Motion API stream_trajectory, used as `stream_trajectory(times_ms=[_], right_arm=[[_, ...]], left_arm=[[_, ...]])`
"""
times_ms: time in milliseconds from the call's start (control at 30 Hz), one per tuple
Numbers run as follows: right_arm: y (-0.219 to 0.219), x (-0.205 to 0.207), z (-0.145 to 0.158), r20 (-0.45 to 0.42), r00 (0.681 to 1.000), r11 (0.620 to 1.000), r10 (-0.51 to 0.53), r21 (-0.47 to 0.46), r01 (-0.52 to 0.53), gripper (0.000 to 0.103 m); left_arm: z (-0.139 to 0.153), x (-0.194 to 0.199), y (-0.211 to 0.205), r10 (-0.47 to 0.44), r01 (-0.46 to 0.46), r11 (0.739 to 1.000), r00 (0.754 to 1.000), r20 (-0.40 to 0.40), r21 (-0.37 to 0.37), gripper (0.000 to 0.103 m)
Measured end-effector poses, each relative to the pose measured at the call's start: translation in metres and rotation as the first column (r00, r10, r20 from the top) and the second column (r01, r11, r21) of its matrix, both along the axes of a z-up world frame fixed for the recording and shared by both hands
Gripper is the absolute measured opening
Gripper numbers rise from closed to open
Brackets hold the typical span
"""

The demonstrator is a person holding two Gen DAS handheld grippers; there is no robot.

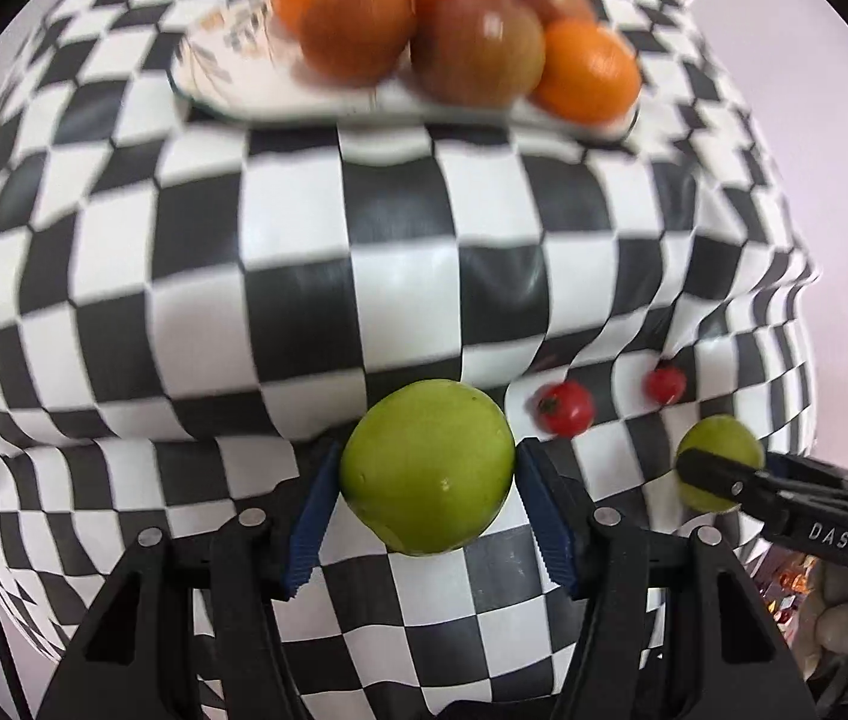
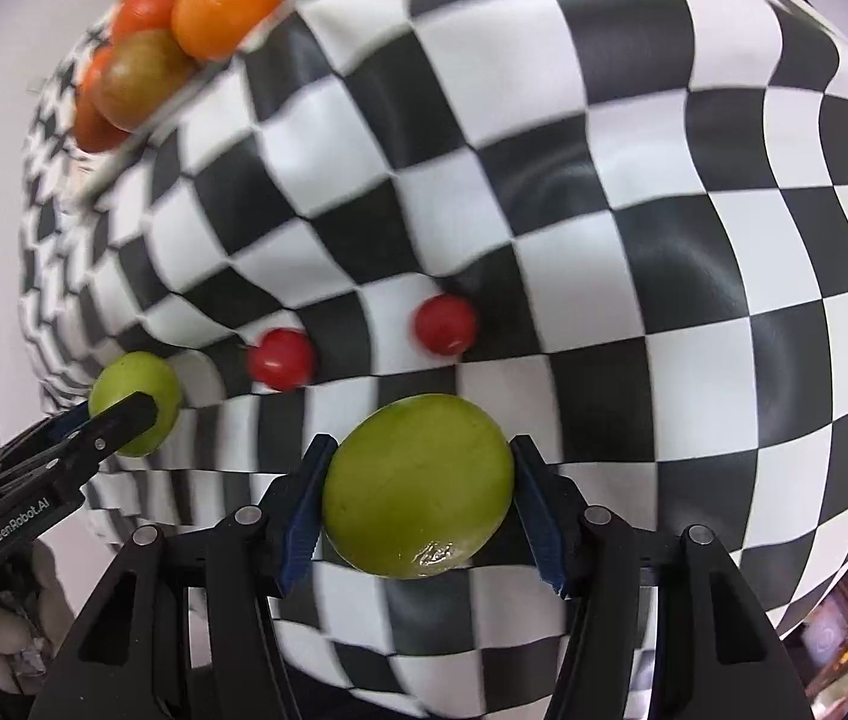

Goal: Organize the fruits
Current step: 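Carry both green apples onto the plate and open both tools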

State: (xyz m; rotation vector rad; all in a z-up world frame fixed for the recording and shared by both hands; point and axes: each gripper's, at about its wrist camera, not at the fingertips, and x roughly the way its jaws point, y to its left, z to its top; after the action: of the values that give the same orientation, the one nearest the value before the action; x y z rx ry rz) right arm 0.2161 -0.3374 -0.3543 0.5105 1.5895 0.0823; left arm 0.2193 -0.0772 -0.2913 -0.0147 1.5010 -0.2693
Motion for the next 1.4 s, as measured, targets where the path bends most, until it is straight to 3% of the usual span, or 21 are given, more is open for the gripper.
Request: stream_trajectory(times_ms=[233, 433, 600, 833, 1100, 1400], right_arm=[[0.011, 0.038, 0.049, 0.080, 0.997, 0.994, -0.021, 0.110, 0.012, 0.061], [0.033, 0.098, 0.087, 0.185, 0.983, 0.991, -0.004, 0.135, -0.021, 0.061], [0.044, 0.149, 0.108, 0.244, 0.970, 0.993, 0.009, 0.115, -0.038, 0.061], [0.052, 0.207, 0.105, 0.241, 0.971, 0.997, 0.010, 0.069, -0.027, 0.061], [0.035, 0.247, 0.095, 0.215, 0.977, 1.000, -0.014, 0.022, 0.009, 0.061], [0.045, 0.259, 0.079, 0.189, 0.981, 0.999, 0.032, -0.013, -0.030, 0.061]], left_arm=[[0.060, 0.029, 0.027, 0.038, -0.032, 0.997, 0.995, 0.094, -0.064, 0.057], [0.091, 0.093, 0.052, 0.075, -0.068, 0.997, 0.982, 0.171, -0.047, 0.057], [0.077, 0.143, 0.068, 0.105, -0.104, 0.994, 0.980, 0.169, -0.013, 0.057], [0.042, 0.185, 0.074, 0.108, -0.112, 0.993, 0.987, 0.119, 0.031, 0.057], [0.012, 0.202, 0.067, 0.096, -0.098, 0.994, 0.994, 0.047, 0.044, 0.057], [0.000, 0.202, 0.066, 0.103, -0.103, 0.993, 0.995, 0.006, 0.062, 0.058]])
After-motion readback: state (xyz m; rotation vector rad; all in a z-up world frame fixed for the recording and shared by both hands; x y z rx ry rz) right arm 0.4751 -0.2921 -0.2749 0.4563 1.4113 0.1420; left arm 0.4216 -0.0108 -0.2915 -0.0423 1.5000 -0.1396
